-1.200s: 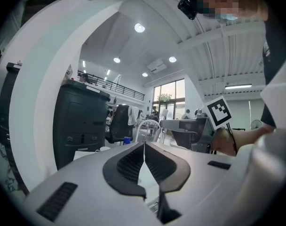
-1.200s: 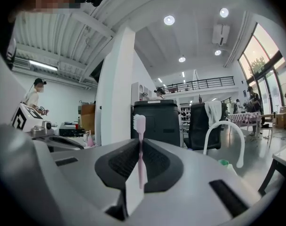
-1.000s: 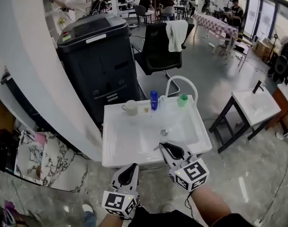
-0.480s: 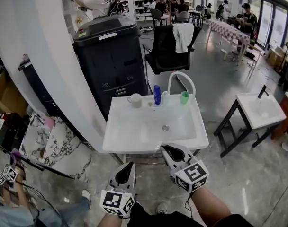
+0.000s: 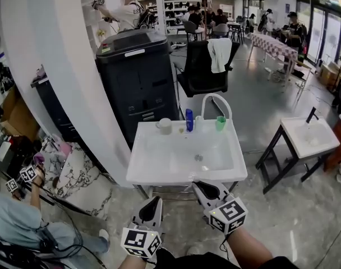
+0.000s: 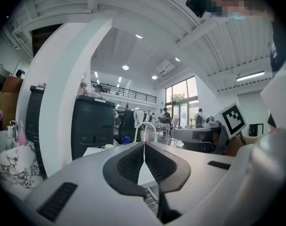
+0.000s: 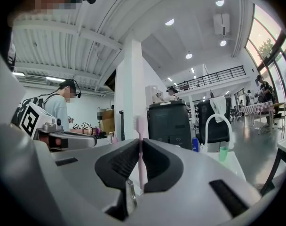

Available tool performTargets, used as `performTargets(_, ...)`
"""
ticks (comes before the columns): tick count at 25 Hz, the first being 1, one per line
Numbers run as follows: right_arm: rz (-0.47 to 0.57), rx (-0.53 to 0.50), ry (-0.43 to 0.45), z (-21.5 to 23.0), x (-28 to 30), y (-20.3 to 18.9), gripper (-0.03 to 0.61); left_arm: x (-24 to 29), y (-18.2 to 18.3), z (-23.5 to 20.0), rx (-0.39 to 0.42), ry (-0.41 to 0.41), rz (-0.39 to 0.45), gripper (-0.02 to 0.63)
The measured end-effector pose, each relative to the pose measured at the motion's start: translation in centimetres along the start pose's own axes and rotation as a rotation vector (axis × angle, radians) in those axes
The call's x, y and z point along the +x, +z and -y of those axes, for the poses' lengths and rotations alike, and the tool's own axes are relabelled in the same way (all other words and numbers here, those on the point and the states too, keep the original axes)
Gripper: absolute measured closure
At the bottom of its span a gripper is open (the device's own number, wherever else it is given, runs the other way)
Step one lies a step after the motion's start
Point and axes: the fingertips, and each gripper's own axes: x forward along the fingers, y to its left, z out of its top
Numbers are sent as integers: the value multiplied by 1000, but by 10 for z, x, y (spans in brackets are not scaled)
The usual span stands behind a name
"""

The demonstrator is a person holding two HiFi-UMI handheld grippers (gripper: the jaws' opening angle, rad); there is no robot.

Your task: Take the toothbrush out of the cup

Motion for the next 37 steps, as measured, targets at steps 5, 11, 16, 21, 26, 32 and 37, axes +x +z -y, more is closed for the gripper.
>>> performTargets(5,-3,-1,-6,-4,-4,-1,545,0,1,5,6,-18,3,591)
performTargets(11,0,-1,-8,-7,-2,-2,545,-2,1,2,3,-24,3,591)
performTargets(16,-1,3,-2,-6,-4,-3,545,-1,1,5,6,-20,5,591)
performTargets(21,1,5,0,-10,-2,-3,545,-6,1,2,6,-15,6,591)
performTargets(26,1,8,5,-10,-4,-1,545,-5,4,4,6,-13,10,591)
performTargets(32,2,10,7,-7,-11,-1,545,-5,5,10,13,-11,10,591)
performTargets(37,1,17,13,-7,-14,-4,545,-3,3,13,16,-12,9,591)
